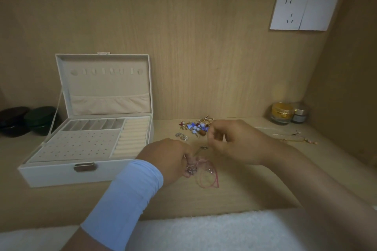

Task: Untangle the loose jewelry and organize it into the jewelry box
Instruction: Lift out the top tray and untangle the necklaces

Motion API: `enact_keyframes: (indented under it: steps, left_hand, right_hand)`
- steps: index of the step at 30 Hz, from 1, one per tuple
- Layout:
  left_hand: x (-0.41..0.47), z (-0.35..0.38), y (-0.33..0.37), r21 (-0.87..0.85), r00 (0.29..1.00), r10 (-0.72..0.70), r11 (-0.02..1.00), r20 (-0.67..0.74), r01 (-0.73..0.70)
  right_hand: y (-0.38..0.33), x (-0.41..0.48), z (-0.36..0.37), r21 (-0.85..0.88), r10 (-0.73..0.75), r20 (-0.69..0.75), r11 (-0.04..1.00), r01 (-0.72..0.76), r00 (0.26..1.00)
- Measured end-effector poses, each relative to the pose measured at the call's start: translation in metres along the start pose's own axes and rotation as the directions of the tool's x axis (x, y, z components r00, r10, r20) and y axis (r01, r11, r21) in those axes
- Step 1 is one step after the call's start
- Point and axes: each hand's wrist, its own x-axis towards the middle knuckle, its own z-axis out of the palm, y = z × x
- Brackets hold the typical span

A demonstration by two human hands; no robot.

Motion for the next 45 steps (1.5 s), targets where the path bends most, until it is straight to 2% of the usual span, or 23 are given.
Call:
enact_keyframes:
  steps: [4,6,7,9,13,15,17,18,20,21,22,24,26,28,33,36,39,43,45]
  left_hand:
    - [0.002,0.004,0.0,0.003,1.0,-0.008,1.0,0.027,0.008]
    - [0.002,0.004,-0.001,0.008,1.0,-0.013,1.0,0.028,0.013]
    - [0.003,0.003,-0.001,0.011,0.999,-0.017,1.0,0.03,0.017]
    - [0.003,0.003,-0.002,0.023,1.0,-0.021,1.0,0.013,0.02]
    - [0.001,0.002,-0.002,0.03,0.998,-0.024,0.999,-0.05,0.026]
    - [0.002,0.003,-0.001,-0.028,0.993,-0.026,0.999,-0.112,0.023]
    - [0.005,0.006,0.003,-0.186,0.98,-0.032,0.983,-0.195,-0.005]
    - [0.006,0.009,0.006,-0.356,0.978,-0.052,0.934,-0.204,-0.025]
    - [0.007,0.012,0.015,-0.692,0.988,-0.078,0.721,-0.137,-0.039]
    - [0.007,0.015,0.018,-0.774,0.991,-0.082,0.633,-0.108,-0.032]
    - [0.008,0.018,0.018,-0.795,0.991,-0.08,0.606,-0.111,-0.04]
    - [0.012,0.022,0.015,-0.742,0.979,-0.095,0.666,-0.183,-0.074]
    - [0.015,0.023,0.01,-0.706,0.971,-0.08,0.7,-0.226,-0.107]
    - [0.015,0.022,0.007,-0.665,0.964,-0.054,0.734,-0.26,-0.138]
    - [0.013,0.021,0.007,-0.585,0.943,-0.122,0.806,-0.31,-0.088]
    - [0.011,0.017,0.004,-0.412,0.926,-0.135,0.911,-0.353,-0.024]
    - [0.006,0.009,0.003,-0.163,0.905,-0.127,0.985,-0.406,0.065]
    - [0.002,0.003,-0.004,0.045,0.933,-0.104,0.991,-0.345,0.128]
    - [0.002,0.004,-0.003,0.04,0.938,-0.079,0.994,-0.338,0.098]
  right_hand:
    - [-0.007,-0.007,0.006,-0.37,0.086,0.222,0.929,0.003,0.971]
    - [-0.009,-0.006,0.007,-0.48,0.081,0.23,0.876,0.04,0.97]
    - [-0.009,-0.006,0.006,-0.48,0.072,0.214,0.876,0.041,0.974]
    - [-0.008,-0.005,0.001,-0.379,0.061,0.19,0.925,0.016,0.98]
    - [0.0,-0.004,-0.005,-0.067,-0.009,0.133,0.998,0.018,0.991]
    - [0.005,-0.003,-0.004,0.029,-0.066,0.074,0.998,0.064,0.995]
    - [0.009,-0.002,0.001,0.039,-0.136,0.012,0.99,0.135,0.991]
    - [0.011,-0.001,0.003,0.039,-0.152,-0.024,0.988,0.152,0.988]
    - [0.012,-0.001,0.006,0.067,-0.127,-0.086,0.989,0.133,0.988]
    - [0.014,-0.002,0.006,0.089,-0.09,-0.104,0.991,0.1,0.99]
    - [0.014,-0.002,0.007,0.133,-0.043,-0.107,0.99,0.057,0.993]
    - [0.012,-0.003,0.008,0.335,0.053,-0.083,0.942,-0.022,0.995]
    - [0.008,-0.003,0.009,0.548,0.133,-0.06,0.833,-0.078,0.989]
    - [0.007,-0.004,0.011,0.647,0.198,-0.027,0.75,-0.134,0.98]
    - [0.011,-0.004,0.017,0.692,0.286,0.037,0.684,-0.231,0.958]
    - [0.016,-0.003,0.021,0.671,0.316,0.02,0.699,-0.247,0.949]
    - [0.016,-0.002,0.023,0.653,0.323,-0.01,0.718,-0.239,0.946]
    - [0.014,-0.001,0.025,0.688,0.338,-0.044,0.693,-0.217,0.94]
    - [0.013,-0.001,0.026,0.716,0.333,-0.031,0.666,-0.212,0.942]
